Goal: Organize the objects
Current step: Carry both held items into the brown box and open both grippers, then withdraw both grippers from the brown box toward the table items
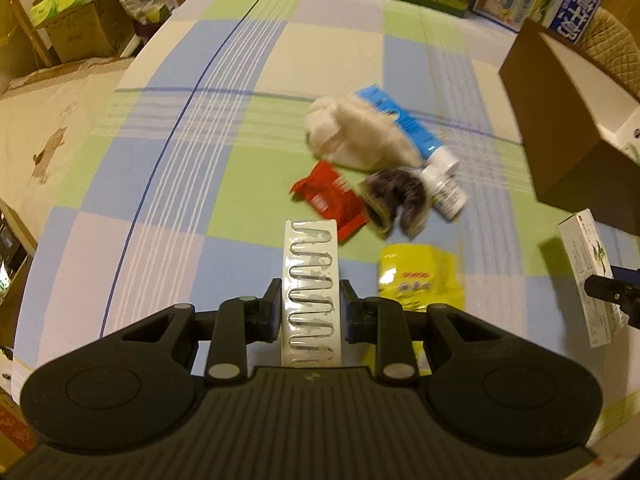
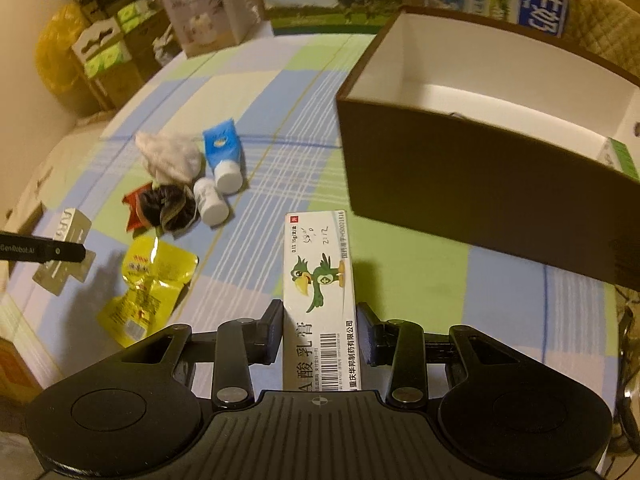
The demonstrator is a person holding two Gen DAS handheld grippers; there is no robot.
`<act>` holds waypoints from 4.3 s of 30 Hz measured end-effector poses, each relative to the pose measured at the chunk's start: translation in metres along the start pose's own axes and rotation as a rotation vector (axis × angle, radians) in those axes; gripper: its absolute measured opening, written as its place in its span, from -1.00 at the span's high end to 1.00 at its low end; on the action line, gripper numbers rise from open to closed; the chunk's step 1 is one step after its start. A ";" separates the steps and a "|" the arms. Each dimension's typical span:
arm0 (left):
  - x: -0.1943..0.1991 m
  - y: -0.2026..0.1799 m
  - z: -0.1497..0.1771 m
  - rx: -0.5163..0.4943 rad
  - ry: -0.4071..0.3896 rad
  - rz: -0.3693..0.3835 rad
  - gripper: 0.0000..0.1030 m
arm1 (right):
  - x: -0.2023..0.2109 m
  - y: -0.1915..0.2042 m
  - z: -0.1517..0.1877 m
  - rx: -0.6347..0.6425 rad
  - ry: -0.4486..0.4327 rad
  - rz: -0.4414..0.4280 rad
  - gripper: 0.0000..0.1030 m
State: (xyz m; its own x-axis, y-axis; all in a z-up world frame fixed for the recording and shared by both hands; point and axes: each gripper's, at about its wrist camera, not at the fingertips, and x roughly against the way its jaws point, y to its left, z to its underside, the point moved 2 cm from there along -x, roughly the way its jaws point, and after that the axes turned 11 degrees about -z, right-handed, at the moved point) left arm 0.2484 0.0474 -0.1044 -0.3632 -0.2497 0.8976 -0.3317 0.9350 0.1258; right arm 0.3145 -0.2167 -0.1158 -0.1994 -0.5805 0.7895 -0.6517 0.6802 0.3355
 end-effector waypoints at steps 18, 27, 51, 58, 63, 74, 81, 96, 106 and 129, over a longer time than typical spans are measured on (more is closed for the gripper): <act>0.070 -0.133 -0.075 -0.177 -0.190 0.203 0.55 | 0.113 -0.067 -0.051 -0.102 -0.250 0.056 0.31; 0.083 -0.225 -0.123 -0.234 -0.254 0.284 0.55 | 0.138 -0.128 -0.089 -0.146 -0.328 0.093 0.31; 0.009 -0.343 -0.163 -0.309 -0.094 0.259 0.55 | 0.059 -0.230 -0.111 -0.243 -0.112 0.183 0.31; -0.002 -0.352 -0.161 -0.320 -0.062 0.255 0.55 | 0.049 -0.238 -0.112 -0.216 -0.054 0.237 0.30; -0.007 -0.360 -0.158 -0.326 -0.039 0.265 0.55 | 0.053 -0.241 -0.109 -0.217 -0.062 0.229 0.13; 0.000 -0.371 -0.158 -0.338 -0.081 0.316 -0.02 | 0.066 -0.236 -0.105 -0.238 -0.088 0.182 0.02; 0.006 -0.360 -0.155 -0.352 -0.082 0.295 -0.32 | 0.078 -0.225 -0.099 -0.237 -0.083 0.155 -0.10; 0.046 -0.321 -0.141 -0.331 -0.132 0.291 -0.56 | 0.110 -0.196 -0.088 -0.230 -0.130 0.155 -0.29; 0.071 -0.286 -0.126 -0.282 -0.163 0.293 -0.57 | 0.126 -0.165 -0.077 -0.218 -0.163 0.142 -0.30; 0.090 -0.162 -0.064 -0.176 -0.151 0.259 -0.58 | 0.121 -0.073 -0.038 -0.174 -0.140 0.111 -0.30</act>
State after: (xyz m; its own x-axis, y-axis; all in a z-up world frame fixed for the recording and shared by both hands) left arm 0.3253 -0.1103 -0.0170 -0.5445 -0.0203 0.8385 -0.0612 0.9980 -0.0156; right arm 0.3665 -0.3195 -0.0256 -0.3704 -0.5458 0.7516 -0.4870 0.8032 0.3432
